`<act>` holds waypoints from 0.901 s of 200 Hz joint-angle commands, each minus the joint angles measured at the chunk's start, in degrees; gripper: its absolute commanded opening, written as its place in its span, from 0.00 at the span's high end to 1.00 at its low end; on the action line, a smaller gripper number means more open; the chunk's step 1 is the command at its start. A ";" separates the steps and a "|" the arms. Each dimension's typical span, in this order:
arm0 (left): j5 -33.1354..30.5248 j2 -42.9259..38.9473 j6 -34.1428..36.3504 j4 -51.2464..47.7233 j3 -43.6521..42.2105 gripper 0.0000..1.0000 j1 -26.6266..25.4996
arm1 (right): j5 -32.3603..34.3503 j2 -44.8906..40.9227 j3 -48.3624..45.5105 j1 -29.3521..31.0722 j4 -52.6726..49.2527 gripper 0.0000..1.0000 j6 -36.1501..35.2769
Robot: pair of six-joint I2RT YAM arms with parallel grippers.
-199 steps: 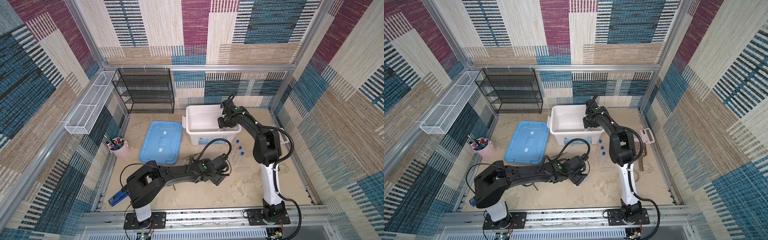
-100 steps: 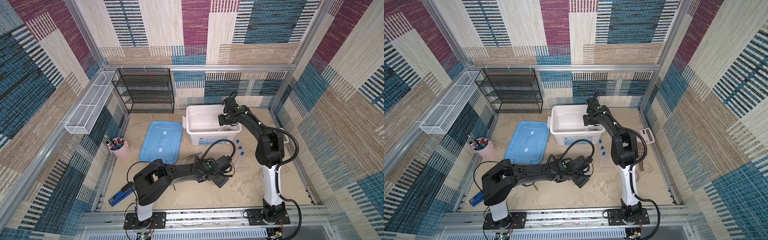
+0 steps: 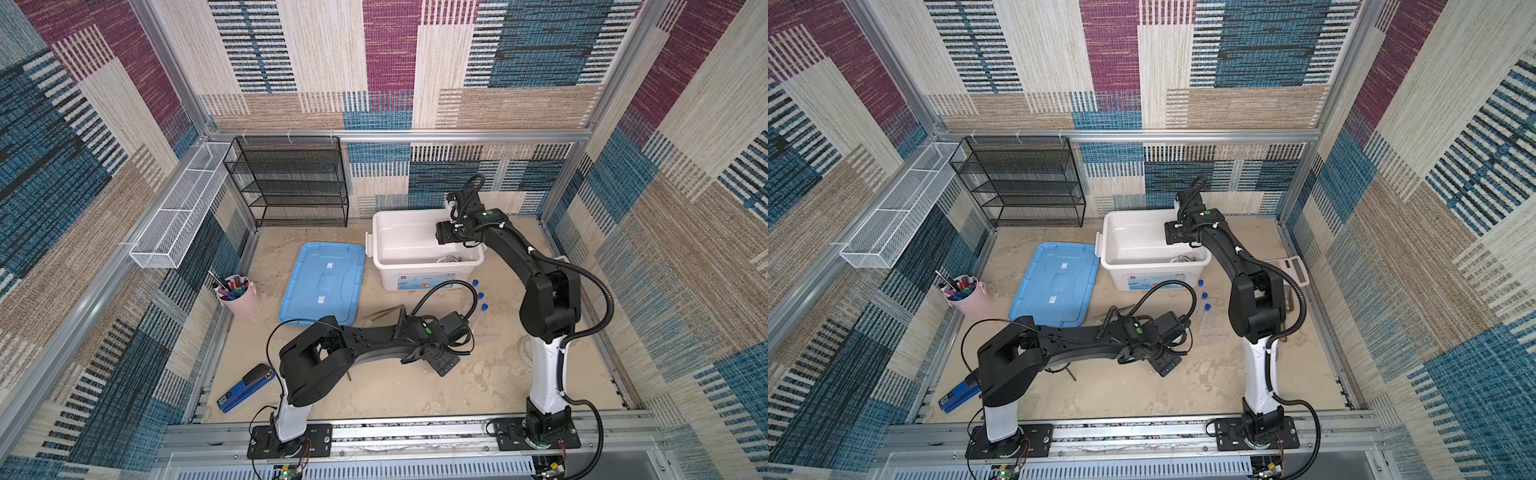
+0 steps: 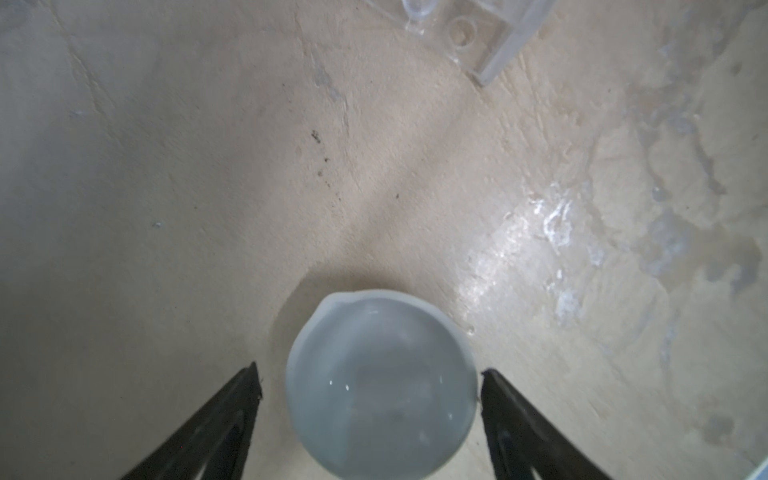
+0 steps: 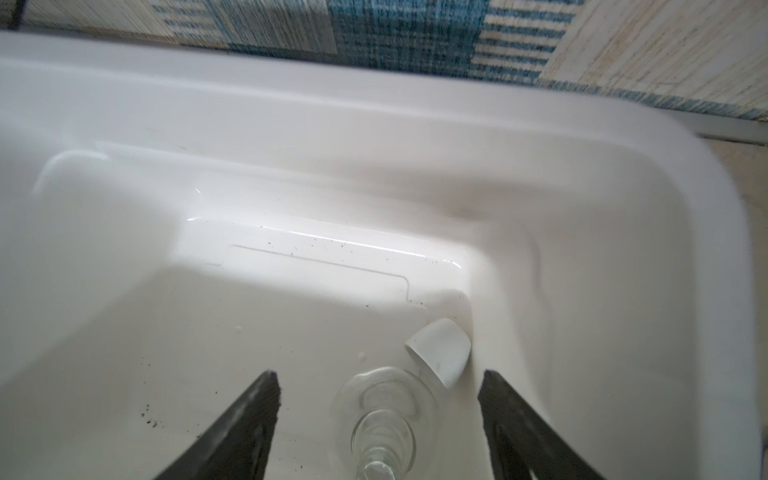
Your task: Organize the chemistry lab equipment
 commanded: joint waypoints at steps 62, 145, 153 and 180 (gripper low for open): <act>0.18 2.77 1.96 -4.65 3.33 0.23 -0.42 | -2.48 -5.66 -3.74 -0.04 7.67 0.17 2.21; -0.73 3.04 2.04 -5.75 4.10 0.28 -0.57 | -2.61 -8.38 -7.20 -0.49 9.74 0.16 2.43; -0.91 3.09 1.91 -5.76 4.19 0.28 -0.62 | -2.69 -8.49 -7.42 -0.60 9.74 0.16 2.35; -1.60 3.45 1.63 -6.02 4.69 0.24 -0.58 | -2.95 -9.10 -8.42 -0.84 10.02 0.16 2.34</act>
